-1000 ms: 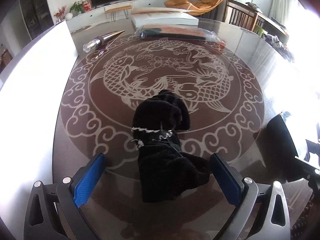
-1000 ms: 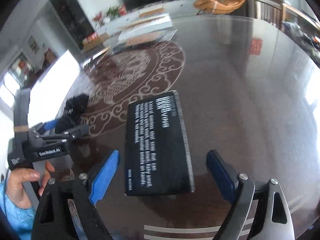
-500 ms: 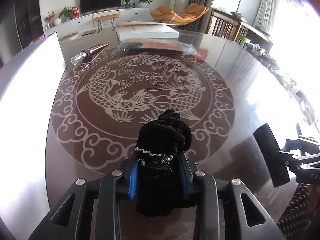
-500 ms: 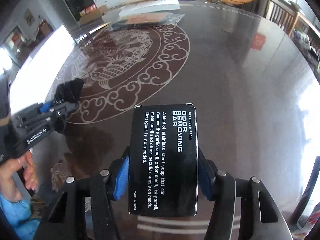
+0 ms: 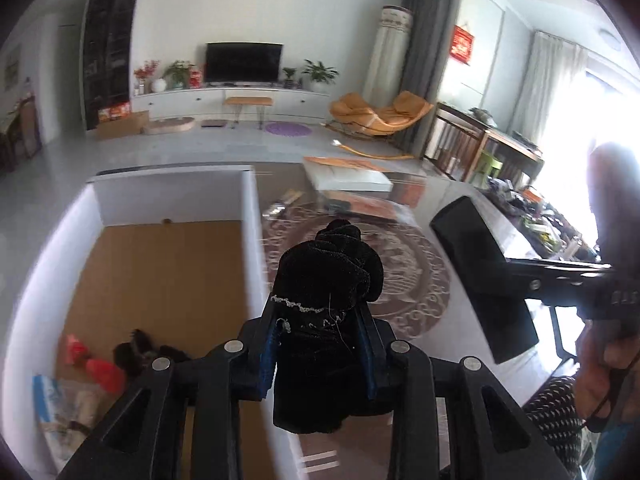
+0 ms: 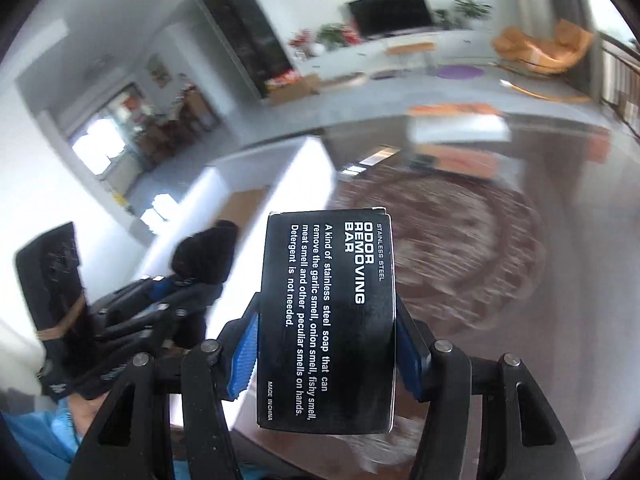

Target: Organize objects

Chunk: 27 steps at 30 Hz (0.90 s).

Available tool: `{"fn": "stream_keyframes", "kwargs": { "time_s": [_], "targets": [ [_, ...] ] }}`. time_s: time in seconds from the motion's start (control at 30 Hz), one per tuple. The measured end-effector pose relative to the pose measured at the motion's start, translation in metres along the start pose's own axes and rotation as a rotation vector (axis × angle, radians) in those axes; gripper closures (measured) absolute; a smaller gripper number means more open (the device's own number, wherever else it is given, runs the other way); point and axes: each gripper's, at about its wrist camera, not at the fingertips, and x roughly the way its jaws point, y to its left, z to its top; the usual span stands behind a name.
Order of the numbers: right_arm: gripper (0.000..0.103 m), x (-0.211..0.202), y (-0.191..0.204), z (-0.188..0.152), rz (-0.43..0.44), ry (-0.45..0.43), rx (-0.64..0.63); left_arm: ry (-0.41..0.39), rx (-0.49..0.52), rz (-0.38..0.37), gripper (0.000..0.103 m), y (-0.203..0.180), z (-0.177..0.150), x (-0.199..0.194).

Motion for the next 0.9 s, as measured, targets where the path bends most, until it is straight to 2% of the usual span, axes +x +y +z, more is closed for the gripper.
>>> {"fn": "stream_keyframes", "kwargs": {
  "time_s": [0.07,0.17,0.3,0.33,0.4,0.43,0.5,0.57,0.63,0.7,0.73,0.8,0.87,0.9],
  "targets": [
    [0.044,0.019,0.036,0.010,0.074,0.017,-0.039,0.011,-0.035,0.096,0.070,0.037,-0.005,-0.007],
    [0.044,0.053,0.080,0.015,0.133,0.054,-0.099,0.049,-0.108,0.219,0.070,0.092,-0.017,-0.013],
    [0.043,0.098,0.119,-0.002,0.210,0.138,-0.116,0.190,-0.153,0.333,0.067,0.135,-0.040,-0.006],
    [0.040,0.109,0.123,-0.008,0.222,0.170,-0.110,0.237,-0.153,0.376,0.062,0.140,-0.045,0.000],
    [0.038,0.130,0.130,-0.018,0.222,0.239,-0.111,0.287,-0.165,0.409,0.045,0.145,-0.051,0.010],
    [0.038,0.131,0.130,-0.022,0.217,0.244,-0.117,0.279,-0.179,0.400,0.036,0.145,-0.052,0.011],
    [0.036,0.121,0.125,-0.027,0.201,0.202,-0.123,0.232,-0.192,0.362,0.031,0.137,-0.049,0.008],
    [0.026,0.102,0.108,-0.026,0.166,0.125,-0.114,0.199,-0.173,0.323,0.030,0.121,-0.043,0.011],
    [0.010,0.078,0.086,-0.029,0.099,0.036,-0.100,0.164,-0.142,0.288,0.029,0.098,-0.035,0.015],
    [0.001,0.058,0.051,-0.034,-0.016,-0.051,-0.080,0.142,-0.116,0.224,0.029,0.072,-0.029,0.021],
    [0.000,0.051,0.029,-0.040,-0.099,-0.077,-0.065,0.131,-0.097,0.175,0.029,0.053,-0.027,0.021],
    [0.000,0.045,-0.018,-0.054,-0.262,-0.080,-0.033,0.116,-0.041,0.079,0.029,0.016,-0.024,0.024],
    [0.000,0.042,-0.070,-0.075,-0.431,-0.056,0.026,0.118,0.050,-0.007,0.013,-0.028,-0.022,0.028],
    [0.000,0.040,-0.097,-0.087,-0.493,-0.037,0.070,0.120,0.100,-0.040,0.009,-0.050,-0.024,0.030]
  ]
}}
